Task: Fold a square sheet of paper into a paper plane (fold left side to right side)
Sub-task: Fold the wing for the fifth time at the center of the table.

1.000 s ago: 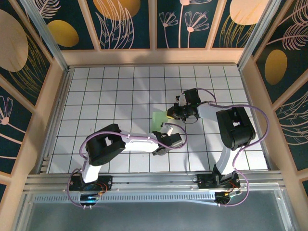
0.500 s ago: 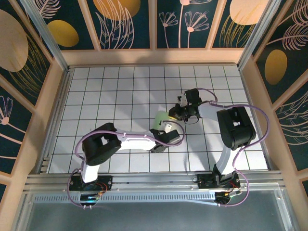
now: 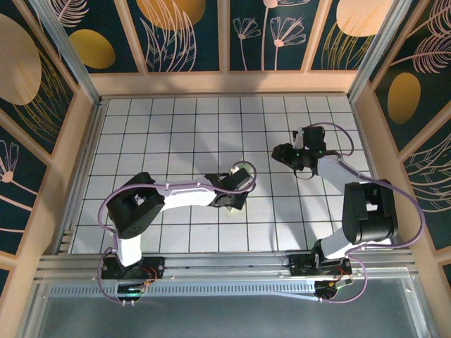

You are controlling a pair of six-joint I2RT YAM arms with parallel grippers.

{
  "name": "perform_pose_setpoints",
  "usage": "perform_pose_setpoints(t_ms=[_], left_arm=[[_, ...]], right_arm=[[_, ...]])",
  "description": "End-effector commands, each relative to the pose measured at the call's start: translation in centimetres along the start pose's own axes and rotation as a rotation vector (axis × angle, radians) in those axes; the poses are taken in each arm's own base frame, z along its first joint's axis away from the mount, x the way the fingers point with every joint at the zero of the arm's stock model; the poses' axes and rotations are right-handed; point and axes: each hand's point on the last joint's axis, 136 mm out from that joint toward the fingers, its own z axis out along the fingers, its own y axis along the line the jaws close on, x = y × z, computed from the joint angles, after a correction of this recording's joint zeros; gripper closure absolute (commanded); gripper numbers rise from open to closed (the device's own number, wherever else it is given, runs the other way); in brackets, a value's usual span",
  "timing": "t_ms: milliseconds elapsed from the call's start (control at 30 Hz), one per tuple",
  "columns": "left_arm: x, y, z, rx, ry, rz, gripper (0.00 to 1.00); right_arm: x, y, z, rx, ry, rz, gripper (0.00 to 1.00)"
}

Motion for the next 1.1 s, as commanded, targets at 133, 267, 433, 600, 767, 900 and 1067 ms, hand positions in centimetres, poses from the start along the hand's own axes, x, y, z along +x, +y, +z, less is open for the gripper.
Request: perform_pose_setpoints(t_ms=[133,267,433,600,767,900,1067], left_arm=[[-1.5,-1.6,-0.9,0.303,-0.011,-0.201,1.0],[-1.4,-1.3,-1.0,0.416,-0.013,-0.302,1.0],[-2.0,-1.4,-1.7,0.543,-0.049,-0.392,1.0],[-1.9,-1.8,-1.9,0.651,-0.043,-0.462,1.0],[-1.6,-2.1,-1.6,0.713,-0.028,-0.517,1.0],[-1.6,-2.2,-1.5,0.747,-0.033,-0.543,1.0],[-1.4,-2.1,-1.3,0.769,-0.041,-0.57,1.0]], right_arm=[[2.6,-1.3,-0.1,0.015,0.032,-0.034,0.52],[3.8,-1.0,0.0,-0.037,0.047,-0.026,0.52],[4.9,-0.1,0.3,-0.107,0.059,-0.014,0.52],[5.7,0.8,1.0,-0.138,0.086,-0.017,0.53],[6.4,2.3,1.8,-0.177,0.101,-0.016,0.54],[6.6,3.3,2.2,-0.202,0.104,-0.004,0.56],[7.2,4.4,3.1,-0.219,0.119,0.015,0.58]])
